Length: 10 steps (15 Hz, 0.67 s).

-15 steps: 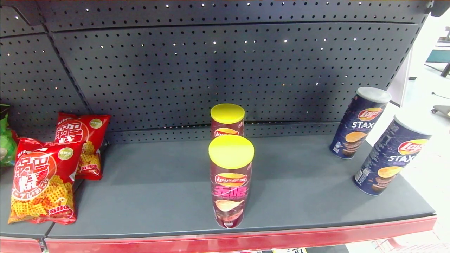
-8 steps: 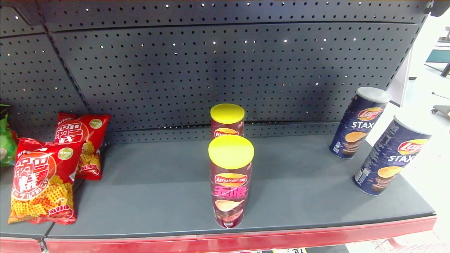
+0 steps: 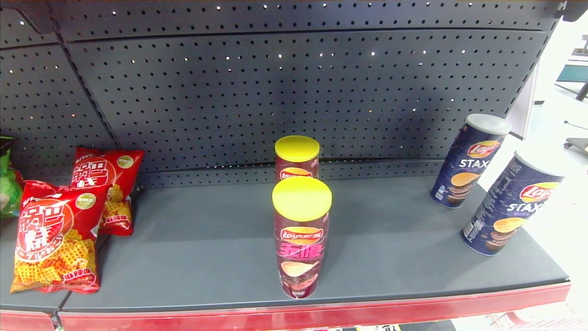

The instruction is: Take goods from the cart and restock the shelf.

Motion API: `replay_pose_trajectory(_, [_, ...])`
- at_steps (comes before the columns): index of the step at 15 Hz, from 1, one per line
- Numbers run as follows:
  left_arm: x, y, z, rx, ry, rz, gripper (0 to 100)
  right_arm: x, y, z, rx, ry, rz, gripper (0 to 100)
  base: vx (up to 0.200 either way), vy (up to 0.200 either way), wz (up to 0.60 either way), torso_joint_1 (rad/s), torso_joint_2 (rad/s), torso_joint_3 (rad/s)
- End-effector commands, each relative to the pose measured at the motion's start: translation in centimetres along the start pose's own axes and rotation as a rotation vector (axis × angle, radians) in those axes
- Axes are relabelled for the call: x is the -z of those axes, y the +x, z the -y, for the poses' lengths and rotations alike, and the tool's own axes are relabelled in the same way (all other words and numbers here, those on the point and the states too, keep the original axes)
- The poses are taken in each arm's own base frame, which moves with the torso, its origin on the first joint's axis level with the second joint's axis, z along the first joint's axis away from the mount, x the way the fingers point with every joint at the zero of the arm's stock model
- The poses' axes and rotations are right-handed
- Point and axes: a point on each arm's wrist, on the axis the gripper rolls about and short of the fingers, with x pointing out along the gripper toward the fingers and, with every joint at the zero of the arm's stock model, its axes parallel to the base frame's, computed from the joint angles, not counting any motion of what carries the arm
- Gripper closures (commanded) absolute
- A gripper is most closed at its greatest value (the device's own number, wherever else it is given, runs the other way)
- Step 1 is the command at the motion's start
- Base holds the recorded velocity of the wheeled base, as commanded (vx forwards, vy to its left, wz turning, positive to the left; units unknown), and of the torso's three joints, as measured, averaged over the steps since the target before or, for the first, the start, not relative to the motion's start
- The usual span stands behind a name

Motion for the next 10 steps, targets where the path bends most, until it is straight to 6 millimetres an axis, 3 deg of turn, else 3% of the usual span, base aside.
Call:
replay_pose_trajectory(1, [0.0, 0.01, 0.0, 0.0, -0.001, -0.001, 0, 0.01, 0.01, 0.0, 0.0, -0.001, -0.003, 0, 0.0, 0.0, 0.0, 0.0, 0.0, 0.0])
replay_pose_trajectory(10, [0.0, 0.01, 0.0, 0.0, -0.001, -0.001, 0, 0.01, 0.0, 0.0, 0.0, -0.004, -0.001, 0, 0.0, 0.0, 0.0, 0.0, 0.0, 0.0])
